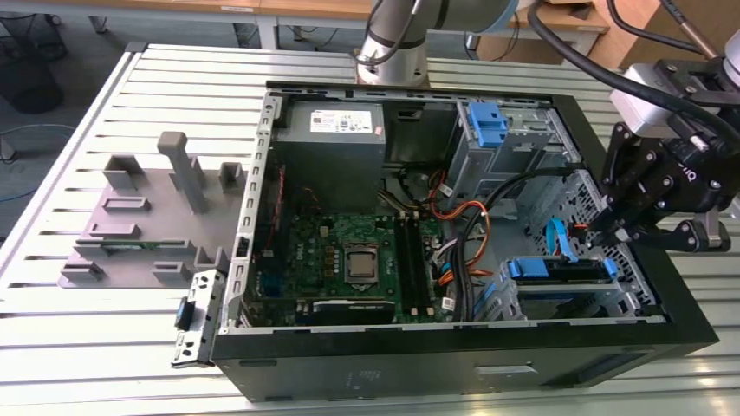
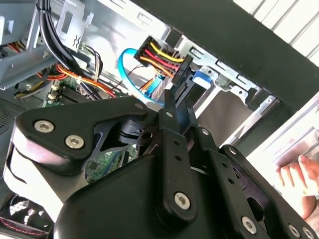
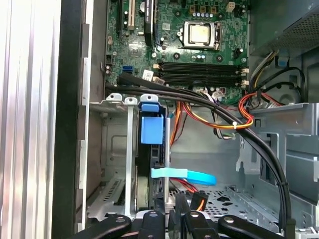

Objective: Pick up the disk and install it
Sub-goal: 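Insert the second disk wire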

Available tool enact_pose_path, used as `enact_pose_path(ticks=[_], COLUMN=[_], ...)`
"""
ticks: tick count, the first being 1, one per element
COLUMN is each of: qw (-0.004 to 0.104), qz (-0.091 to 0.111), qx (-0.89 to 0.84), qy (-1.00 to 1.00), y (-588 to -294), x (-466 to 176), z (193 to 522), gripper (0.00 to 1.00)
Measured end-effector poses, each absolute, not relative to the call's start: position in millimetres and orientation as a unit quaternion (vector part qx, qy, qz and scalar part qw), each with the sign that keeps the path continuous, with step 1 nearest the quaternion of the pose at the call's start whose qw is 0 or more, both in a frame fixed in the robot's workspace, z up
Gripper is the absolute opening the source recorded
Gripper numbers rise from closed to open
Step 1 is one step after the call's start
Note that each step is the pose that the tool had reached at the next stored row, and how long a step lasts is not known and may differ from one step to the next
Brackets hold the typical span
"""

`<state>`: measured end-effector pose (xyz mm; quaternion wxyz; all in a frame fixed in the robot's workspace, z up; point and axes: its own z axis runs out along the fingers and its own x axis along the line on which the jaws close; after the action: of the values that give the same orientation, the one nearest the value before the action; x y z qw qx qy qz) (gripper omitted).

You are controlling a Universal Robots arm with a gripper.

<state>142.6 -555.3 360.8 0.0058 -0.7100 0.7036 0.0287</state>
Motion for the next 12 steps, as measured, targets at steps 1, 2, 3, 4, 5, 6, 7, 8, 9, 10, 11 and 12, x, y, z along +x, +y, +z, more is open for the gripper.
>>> enact_pose_path(ticks=[1,2,3,4,5,6,7,8,9,10,11,12], qw=[0.006,0.006,0.006,0.006,0.006,0.006,0.006,0.006,0.006,0.006,0.006,0.006], qz=[0.029,0.029,0.029,0.029,0.029,0.029,0.029,0.029,0.029,0.029,0.029,0.029], qx=[-0.710,-0.710,-0.710,-0.710,-0.710,-0.710,-0.710,-0.710,-0.710,-0.710,-0.710,-0.710], qy=[0.704,0.704,0.704,0.704,0.704,0.704,0.704,0.704,0.704,0.704,0.704,0.704], y=[-555.1,-554.8,-554.4,-554.1,-553.7,-553.2,-552.8,-552.4,-552.1,-551.9,-551.7,-551.5], x=[143.8,145.0,146.0,147.1,148.1,149.1,150.2,151.5,152.8,154.1,155.4,156.7], z=[360.5,360.3,360.0,359.6,359.3,358.9,358.5,358.3,358.0,357.7,357.3,357.0], gripper=[0.24,0.24,0.24,0.24,0.24,0.24,0.24,0.24,0.24,0.24,0.24,0.24])
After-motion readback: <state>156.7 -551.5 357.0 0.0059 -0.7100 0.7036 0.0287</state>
